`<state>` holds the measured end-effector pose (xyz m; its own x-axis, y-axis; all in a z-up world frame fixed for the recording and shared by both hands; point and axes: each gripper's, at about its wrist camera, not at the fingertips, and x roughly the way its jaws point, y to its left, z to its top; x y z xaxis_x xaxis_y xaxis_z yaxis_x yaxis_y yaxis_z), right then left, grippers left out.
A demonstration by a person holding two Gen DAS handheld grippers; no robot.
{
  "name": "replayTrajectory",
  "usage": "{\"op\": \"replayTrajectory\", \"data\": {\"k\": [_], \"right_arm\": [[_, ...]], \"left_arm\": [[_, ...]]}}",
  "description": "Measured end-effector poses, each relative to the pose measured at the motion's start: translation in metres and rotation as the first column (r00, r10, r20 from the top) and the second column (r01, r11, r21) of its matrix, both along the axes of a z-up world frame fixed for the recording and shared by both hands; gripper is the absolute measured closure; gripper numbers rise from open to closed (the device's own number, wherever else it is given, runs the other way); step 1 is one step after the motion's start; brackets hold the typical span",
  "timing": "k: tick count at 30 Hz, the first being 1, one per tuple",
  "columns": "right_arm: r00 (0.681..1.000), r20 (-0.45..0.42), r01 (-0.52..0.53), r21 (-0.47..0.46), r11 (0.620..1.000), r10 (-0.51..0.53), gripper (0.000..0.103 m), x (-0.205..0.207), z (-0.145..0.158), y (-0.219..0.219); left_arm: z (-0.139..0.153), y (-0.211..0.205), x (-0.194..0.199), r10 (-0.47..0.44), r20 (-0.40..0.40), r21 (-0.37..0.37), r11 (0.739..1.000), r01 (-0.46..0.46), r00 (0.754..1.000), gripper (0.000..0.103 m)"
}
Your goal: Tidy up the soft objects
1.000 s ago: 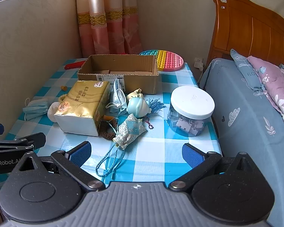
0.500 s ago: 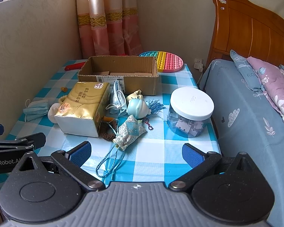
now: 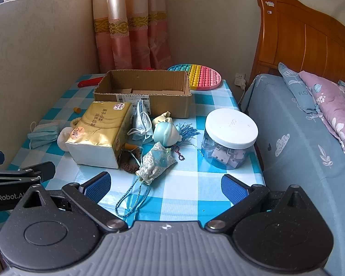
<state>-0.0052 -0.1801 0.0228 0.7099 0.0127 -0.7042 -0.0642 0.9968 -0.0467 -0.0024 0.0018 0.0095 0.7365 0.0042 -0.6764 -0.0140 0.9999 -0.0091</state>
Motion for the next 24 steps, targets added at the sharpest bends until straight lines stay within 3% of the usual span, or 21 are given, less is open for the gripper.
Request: {"op": "replayTrajectory", "data": {"k": [24], "right_arm": [[1.000, -0.005, -0.020, -0.017, 1.000, 0.020, 0.000, 0.010, -0.003, 0.000]], "left_arm": [[-0.002, -0.005, 0.009, -0.017, 0.006, 0.003, 1.000, 0.017, 1.000, 0.001]]}}
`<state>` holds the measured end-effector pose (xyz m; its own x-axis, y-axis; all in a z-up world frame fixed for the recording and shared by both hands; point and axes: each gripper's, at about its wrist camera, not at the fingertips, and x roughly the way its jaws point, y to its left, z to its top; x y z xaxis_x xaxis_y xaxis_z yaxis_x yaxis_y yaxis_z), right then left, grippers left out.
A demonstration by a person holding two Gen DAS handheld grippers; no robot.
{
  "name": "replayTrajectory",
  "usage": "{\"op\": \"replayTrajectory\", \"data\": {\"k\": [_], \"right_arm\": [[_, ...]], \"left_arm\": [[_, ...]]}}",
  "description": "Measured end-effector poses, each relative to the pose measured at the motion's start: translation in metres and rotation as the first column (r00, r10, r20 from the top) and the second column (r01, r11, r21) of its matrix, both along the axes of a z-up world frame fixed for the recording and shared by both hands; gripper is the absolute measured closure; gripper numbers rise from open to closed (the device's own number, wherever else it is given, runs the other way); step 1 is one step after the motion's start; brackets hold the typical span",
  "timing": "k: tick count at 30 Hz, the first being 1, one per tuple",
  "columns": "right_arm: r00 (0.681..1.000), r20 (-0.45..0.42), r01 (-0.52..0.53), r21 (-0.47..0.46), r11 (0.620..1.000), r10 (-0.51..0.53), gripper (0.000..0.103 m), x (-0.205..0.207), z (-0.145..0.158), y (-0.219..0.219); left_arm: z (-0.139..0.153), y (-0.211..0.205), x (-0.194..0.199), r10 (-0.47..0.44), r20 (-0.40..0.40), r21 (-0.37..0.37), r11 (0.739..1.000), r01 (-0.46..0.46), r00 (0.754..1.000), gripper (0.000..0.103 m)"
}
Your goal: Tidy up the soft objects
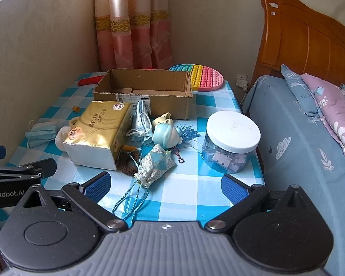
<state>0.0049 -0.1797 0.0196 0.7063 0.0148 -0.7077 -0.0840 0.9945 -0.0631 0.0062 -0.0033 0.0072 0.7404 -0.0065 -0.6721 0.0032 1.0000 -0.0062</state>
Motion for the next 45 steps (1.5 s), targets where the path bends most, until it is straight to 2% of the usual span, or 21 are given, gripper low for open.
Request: {"op": "replayTrajectory", "data": {"k": [6, 13, 17, 21, 28, 38, 45], "right_arm": [[0.999, -0.005, -0.041, -0.002, 0.999, 0.041, 0.000, 0.007, -0.006, 0.002], [0.989, 0.009, -0.151, 0.039, 0.988, 0.150, 0.000, 0.016, -0.014, -0.002], [0.982, -0.003, -0.191, 0.037, 0.981, 0.191, 0.000, 0.025, -0.029, -0.005], [0.973, -0.023, -0.230, 0.031, 0.973, 0.231, 0.000, 0.035, -0.045, -0.003], [0.948, -0.039, -0.314, 0.046, 0.948, 0.315, 0.000, 0.060, -0.071, 0.003], [0.923, -0.082, -0.372, 0.048, 0.927, 0.375, 0.000, 0.108, -0.091, 0.012], [0.897, -0.138, -0.411, 0.083, 0.908, 0.419, 0.000, 0.105, -0.096, 0.013]], "left_arm": [[-0.006, 0.002, 0.009, -0.030, 0.008, -0.005, 1.000, 0.030, 1.000, 0.001], [-0.013, 0.007, 0.019, -0.065, 0.004, -0.035, 0.997, 0.065, 0.998, 0.001], [-0.019, 0.010, 0.021, -0.066, 0.031, -0.041, 0.997, 0.068, 0.997, 0.001], [-0.027, 0.014, 0.024, -0.074, 0.051, -0.014, 0.997, 0.075, 0.996, 0.001], [-0.044, 0.029, 0.036, -0.074, 0.014, -0.041, 0.996, 0.075, 0.997, 0.001], [-0.059, 0.048, 0.048, -0.045, -0.022, -0.047, 0.998, 0.043, 0.999, 0.001], [-0.064, 0.057, 0.051, -0.027, -0.038, -0.058, 0.998, 0.025, 0.999, 0.001]]}}
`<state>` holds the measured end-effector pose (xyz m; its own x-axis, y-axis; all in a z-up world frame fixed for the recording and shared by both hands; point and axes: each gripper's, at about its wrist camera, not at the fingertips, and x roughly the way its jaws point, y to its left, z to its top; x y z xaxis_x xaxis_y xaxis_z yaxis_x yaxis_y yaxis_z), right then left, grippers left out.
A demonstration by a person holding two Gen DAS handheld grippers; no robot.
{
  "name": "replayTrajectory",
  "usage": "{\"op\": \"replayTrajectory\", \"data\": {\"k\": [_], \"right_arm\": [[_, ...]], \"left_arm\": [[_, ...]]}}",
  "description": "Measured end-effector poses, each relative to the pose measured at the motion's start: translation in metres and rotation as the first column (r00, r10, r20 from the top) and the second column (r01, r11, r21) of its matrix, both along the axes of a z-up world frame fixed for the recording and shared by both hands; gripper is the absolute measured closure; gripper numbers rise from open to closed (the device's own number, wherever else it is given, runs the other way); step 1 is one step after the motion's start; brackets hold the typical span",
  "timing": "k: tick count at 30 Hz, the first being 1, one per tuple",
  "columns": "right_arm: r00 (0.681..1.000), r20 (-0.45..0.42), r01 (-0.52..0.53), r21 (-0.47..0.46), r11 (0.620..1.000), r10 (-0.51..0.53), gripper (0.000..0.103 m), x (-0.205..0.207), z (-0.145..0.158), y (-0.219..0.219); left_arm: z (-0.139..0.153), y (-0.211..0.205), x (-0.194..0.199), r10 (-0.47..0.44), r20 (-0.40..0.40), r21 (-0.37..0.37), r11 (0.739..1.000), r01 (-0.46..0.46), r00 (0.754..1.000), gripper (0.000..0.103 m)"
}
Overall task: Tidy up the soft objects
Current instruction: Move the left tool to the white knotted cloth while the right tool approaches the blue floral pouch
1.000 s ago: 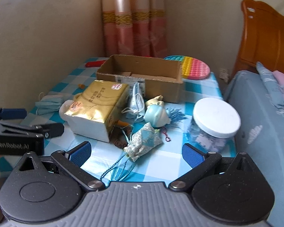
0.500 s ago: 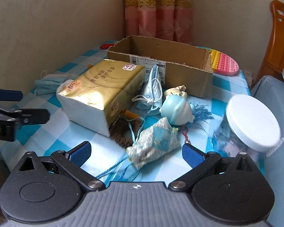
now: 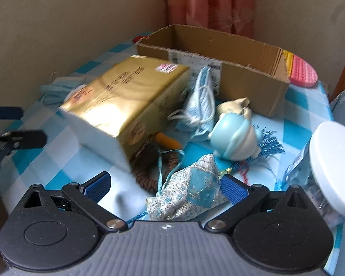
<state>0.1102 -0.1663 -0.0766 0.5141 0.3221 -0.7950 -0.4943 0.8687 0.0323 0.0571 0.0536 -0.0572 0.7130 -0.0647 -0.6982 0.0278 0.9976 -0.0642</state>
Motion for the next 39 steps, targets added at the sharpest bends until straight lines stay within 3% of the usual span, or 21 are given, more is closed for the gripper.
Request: {"op": "replayTrajectory", "data": {"k": [7, 14, 21, 27, 31, 33, 36, 39], "right_arm": [[0.998, -0.037, -0.046, -0.022, 0.999, 0.045, 0.000, -0.031, 0.003, 0.006], [1.000, -0.028, -0.003, -0.089, 0.996, 0.001, 0.000, -0.038, -0.002, 0.004], [1.000, -0.012, 0.007, -0.085, 0.996, -0.008, 0.000, -0.040, -0.002, 0.003], [1.000, 0.002, 0.017, -0.077, 0.997, -0.017, 0.000, -0.042, -0.003, 0.003], [0.999, 0.006, 0.034, -0.079, 0.996, -0.033, 0.000, -0.042, -0.003, 0.004], [0.999, 0.006, 0.036, -0.081, 0.996, -0.035, 0.000, -0.042, -0.002, 0.005], [0.999, 0.013, 0.036, -0.077, 0.996, -0.035, 0.000, -0.043, -0.003, 0.004], [0.999, 0.021, 0.035, -0.072, 0.997, -0.034, 0.000, -0.044, -0.003, 0.004]], "left_arm": [[-0.004, 0.002, 0.001, -0.006, -0.010, -0.011, 1.000, 0.005, 1.000, 0.001], [-0.007, 0.006, 0.002, -0.011, -0.011, -0.026, 1.000, 0.011, 1.000, 0.001], [-0.013, 0.029, 0.008, 0.057, 0.008, -0.113, 0.992, -0.056, 0.998, 0.001], [-0.009, 0.039, 0.016, 0.102, 0.034, -0.091, 0.991, -0.098, 0.994, 0.002], [-0.009, 0.039, 0.021, 0.089, 0.058, -0.063, 0.994, -0.085, 0.994, 0.011], [-0.008, 0.037, 0.023, 0.074, 0.070, -0.061, 0.996, -0.069, 0.995, 0.028], [-0.007, 0.035, 0.026, 0.048, 0.086, -0.068, 0.997, -0.042, 0.995, 0.041], [-0.007, 0.033, 0.032, 0.016, 0.090, -0.092, 0.996, -0.007, 0.996, 0.046]]}}
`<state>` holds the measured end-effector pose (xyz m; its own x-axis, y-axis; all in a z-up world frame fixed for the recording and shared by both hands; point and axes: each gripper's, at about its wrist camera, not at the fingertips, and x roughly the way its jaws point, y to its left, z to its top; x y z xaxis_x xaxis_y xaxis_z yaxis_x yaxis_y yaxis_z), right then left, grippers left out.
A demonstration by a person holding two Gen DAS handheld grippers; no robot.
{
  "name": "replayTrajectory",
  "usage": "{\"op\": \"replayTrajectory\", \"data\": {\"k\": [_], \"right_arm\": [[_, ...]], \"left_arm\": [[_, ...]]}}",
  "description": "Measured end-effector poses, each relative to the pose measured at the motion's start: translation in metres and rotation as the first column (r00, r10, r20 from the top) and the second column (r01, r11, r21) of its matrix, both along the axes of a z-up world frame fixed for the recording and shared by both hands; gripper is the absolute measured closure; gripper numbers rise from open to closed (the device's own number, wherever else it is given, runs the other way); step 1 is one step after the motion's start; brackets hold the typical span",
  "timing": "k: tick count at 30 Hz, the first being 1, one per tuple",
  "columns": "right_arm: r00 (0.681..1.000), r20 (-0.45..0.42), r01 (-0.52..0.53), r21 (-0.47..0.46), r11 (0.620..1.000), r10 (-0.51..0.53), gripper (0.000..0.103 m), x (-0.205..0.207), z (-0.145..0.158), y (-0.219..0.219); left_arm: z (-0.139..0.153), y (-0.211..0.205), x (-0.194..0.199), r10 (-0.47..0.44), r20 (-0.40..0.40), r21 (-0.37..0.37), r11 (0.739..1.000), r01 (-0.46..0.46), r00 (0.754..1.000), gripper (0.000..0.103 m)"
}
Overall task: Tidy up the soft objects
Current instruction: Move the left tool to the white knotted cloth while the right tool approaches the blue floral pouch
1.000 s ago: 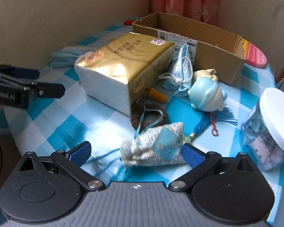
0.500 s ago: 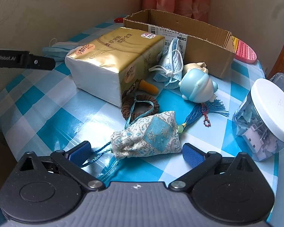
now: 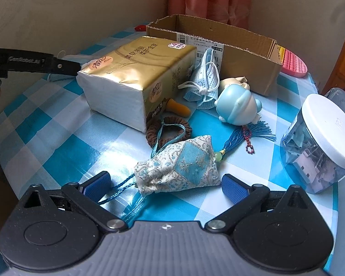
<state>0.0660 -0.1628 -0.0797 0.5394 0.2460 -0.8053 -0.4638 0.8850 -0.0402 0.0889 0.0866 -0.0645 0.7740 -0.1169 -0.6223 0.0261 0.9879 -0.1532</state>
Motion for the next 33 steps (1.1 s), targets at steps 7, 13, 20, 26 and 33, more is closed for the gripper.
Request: {"op": "replayTrajectory", "data": {"k": [7, 13, 20, 26, 33], "right_arm": [[1.000, 0.008, -0.001, 0.006, 1.000, 0.001, 0.000, -0.001, 0.000, -0.001], [1.000, 0.016, -0.001, 0.011, 1.000, 0.000, 0.000, -0.002, 0.000, -0.001], [1.000, 0.025, -0.001, 0.016, 1.000, 0.000, 0.000, -0.004, -0.001, -0.002], [0.999, 0.035, -0.002, 0.020, 1.000, 0.002, 0.000, -0.005, -0.001, -0.003], [1.000, 0.030, -0.009, 0.018, 1.000, 0.008, 0.000, -0.004, 0.000, -0.005]], "left_arm": [[-0.008, -0.012, 0.017, -0.059, -0.028, -0.001, 0.998, 0.059, 0.998, 0.060], [-0.015, -0.014, 0.026, -0.076, -0.033, -0.028, 0.997, 0.075, 0.997, 0.077], [-0.012, -0.008, 0.013, -0.053, -0.041, -0.026, 0.998, 0.052, 0.998, 0.081], [-0.012, -0.001, -0.022, -0.056, -0.082, -0.015, 0.998, 0.055, 0.995, 0.078], [-0.013, 0.001, -0.025, -0.025, -0.073, -0.004, 1.000, 0.024, 0.997, 0.048]]}}
